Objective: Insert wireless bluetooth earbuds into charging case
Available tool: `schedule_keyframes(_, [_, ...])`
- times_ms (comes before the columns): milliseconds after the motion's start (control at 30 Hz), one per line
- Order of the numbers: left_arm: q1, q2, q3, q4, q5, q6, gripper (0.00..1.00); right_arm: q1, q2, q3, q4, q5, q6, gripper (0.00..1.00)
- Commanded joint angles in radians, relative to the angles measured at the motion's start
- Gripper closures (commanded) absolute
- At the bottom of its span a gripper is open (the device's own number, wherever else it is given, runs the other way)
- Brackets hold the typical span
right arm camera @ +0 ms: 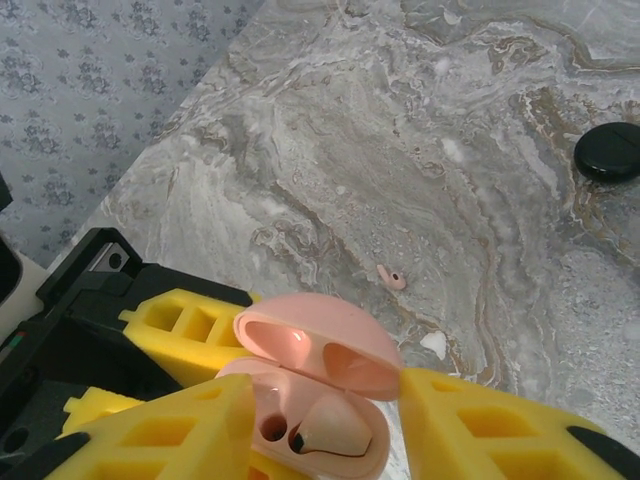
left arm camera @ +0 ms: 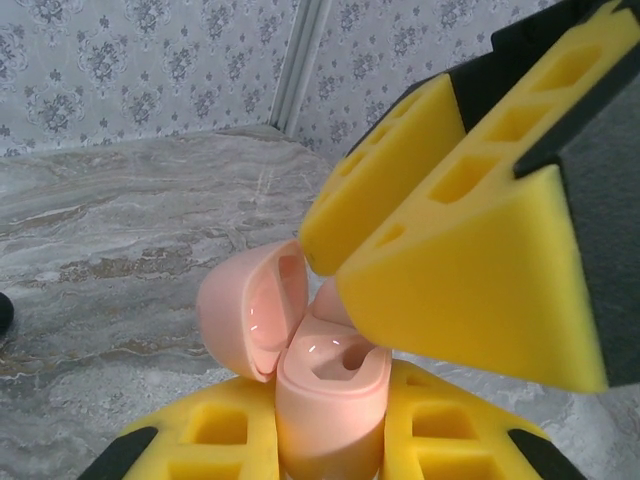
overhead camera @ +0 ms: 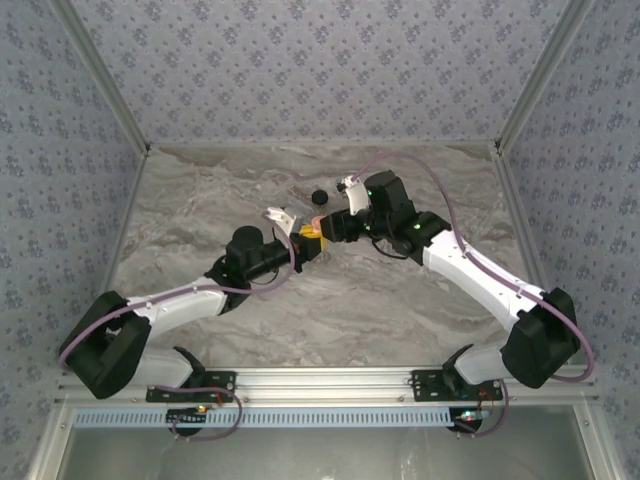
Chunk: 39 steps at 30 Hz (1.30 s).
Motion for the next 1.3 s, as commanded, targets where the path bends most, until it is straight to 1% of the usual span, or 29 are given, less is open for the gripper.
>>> schedule_keyframes(0, [-0.011, -0.043, 0.035, -0.015, -0.007, 0.041, 0.83, 0.005, -0.012, 0.032, -0.046, 0.056, -0.014, 0.54])
schedule_keyframes(167, [-0.011, -0.078, 0.038, -0.095, -0.049, 0.074, 0.83, 0.009, -0.034, 0.032, -0.064, 0.158, -0.015, 0.52])
schedule_keyframes(300, [-0.011, -0.121, 0.06, -0.22, -0.098, 0.115, 0.83, 0.009, -0.044, 0.026, -0.073, 0.25, -0.005, 0.51])
schedule_keyframes(500, [-0.01, -0.176, 0.082, -0.38, -0.196, 0.17, 0.83, 0.011, -0.039, 0.019, -0.082, 0.319, 0.002, 0.51])
schedule_keyframes(600, [-0.01, -0.198, 0.085, -0.428, -0.224, 0.181, 0.83, 0.011, -0.012, 0.023, -0.096, 0.324, 0.004, 0.5])
schedule_keyframes(733, [-0.011, -0.233, 0.084, -0.458, -0.243, 0.179, 0.82, 0.008, 0.041, 0.032, -0.107, 0.302, 0.005, 0.5])
schedule_keyframes(800, [-0.011, -0.256, 0.09, -0.488, -0.264, 0.177, 0.83, 0.003, 0.074, 0.031, -0.104, 0.27, 0.006, 0.5])
schedule_keyframes(867, [-0.01, -0.279, 0.095, -0.518, -0.283, 0.177, 0.82, -0.002, 0.113, 0.071, -0.107, 0.236, 0.006, 0.5])
schedule_keyframes(1033, [-0.01, -0.342, 0.112, -0.598, -0.351, 0.171, 0.83, -0.005, 0.227, 0.112, -0.105, 0.147, -0.006, 0.5])
schedule_keyframes(1167, [-0.009, -0.392, 0.119, -0.651, -0.405, 0.164, 0.83, -0.003, 0.33, 0.157, -0.101, 0.102, -0.012, 0.51])
schedule_keyframes(1267, [-0.009, -0.418, 0.129, -0.69, -0.423, 0.168, 0.83, -0.001, 0.402, 0.197, -0.107, 0.055, -0.018, 0.51])
